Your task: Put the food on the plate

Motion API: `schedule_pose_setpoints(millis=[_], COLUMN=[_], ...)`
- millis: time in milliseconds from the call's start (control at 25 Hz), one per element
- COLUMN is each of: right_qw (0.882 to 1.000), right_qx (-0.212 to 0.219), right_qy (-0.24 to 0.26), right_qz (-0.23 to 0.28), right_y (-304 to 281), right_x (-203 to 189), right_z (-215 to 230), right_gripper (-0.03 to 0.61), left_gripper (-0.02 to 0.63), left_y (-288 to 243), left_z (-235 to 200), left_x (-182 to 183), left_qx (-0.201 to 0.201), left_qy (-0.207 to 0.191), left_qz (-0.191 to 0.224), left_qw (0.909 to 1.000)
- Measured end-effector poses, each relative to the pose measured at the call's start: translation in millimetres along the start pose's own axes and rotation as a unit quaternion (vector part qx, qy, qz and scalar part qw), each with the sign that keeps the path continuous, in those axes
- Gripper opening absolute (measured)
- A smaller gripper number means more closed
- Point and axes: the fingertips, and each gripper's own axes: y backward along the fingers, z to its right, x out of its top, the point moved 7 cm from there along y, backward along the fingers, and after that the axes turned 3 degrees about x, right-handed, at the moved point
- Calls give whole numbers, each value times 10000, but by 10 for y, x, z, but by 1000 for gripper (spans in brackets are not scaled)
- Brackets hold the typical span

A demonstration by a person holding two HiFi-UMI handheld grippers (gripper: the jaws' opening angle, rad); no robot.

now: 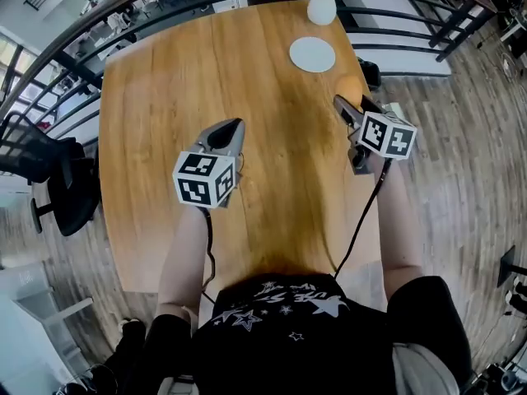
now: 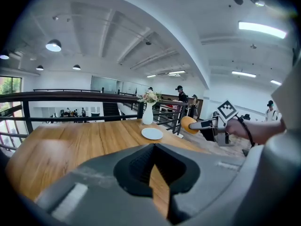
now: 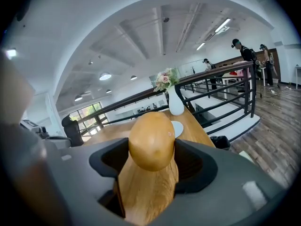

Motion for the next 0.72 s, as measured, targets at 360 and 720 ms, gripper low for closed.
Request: schedule_pose_setpoints(millis=[360,720], right_qw=[9997,9979], right_qx=[-49,-44], right_qy=[6,387], right_qz=[-248,-520], right_y=[-550,-1092], right_x=[107,151], right_z=[334,524], right_gripper=[307,307], left_gripper=[-2,-2], left_y=[-488,-901], left_z=[-198,-445], left_x=[111,82], left_qx=[-34,-23], left_qy=[-20,145], left_qz=[-162,-291], left_qw=[9999,9995])
